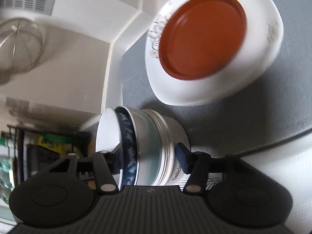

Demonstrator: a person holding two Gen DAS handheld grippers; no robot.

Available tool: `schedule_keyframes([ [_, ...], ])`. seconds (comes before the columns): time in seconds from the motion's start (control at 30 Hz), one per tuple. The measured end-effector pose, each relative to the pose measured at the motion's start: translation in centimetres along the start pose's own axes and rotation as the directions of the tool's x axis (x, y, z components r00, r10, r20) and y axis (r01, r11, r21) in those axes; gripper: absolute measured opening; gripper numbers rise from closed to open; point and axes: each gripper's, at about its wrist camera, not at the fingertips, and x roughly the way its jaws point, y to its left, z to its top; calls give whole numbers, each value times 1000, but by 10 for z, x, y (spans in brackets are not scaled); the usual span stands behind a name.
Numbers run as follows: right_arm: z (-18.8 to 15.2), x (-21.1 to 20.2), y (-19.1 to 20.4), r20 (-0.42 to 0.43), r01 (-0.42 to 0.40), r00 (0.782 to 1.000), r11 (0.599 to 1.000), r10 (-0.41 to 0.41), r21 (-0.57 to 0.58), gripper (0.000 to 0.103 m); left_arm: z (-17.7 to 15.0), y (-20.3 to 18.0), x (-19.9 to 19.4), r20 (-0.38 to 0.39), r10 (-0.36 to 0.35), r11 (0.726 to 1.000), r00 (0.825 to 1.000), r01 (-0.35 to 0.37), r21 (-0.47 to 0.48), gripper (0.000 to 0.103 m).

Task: Organize plates and bowls
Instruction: 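Carry the nested bowls over the brown plate with both grippers, then lower the nested bowls onto the brown plate and open both grippers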

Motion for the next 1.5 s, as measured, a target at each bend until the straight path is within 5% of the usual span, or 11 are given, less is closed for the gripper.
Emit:
schedule_keyframes([
  [0.13, -6, -5, 1, -14, 9, 1000, 999, -10, -33, 47, -2, -4, -3, -3, 33, 999, 999, -33, 8, 41],
  [0.63, 6, -29, 17, 37, 18, 999, 998, -16, -64, 46, 17, -32, -15, 17, 49, 999, 999, -49, 4, 41],
  [1.17, 73, -70, 28, 134, 16, 991, 996, -4, -84, 46, 81, -95, -26, 56, 49, 996, 997, -52, 70, 41],
  [1.5, 125, -97, -2, 210, 21, 978, 998, -8, -62, 46, 131, -144, 10, 63, 35, 989, 997, -43, 142, 41],
])
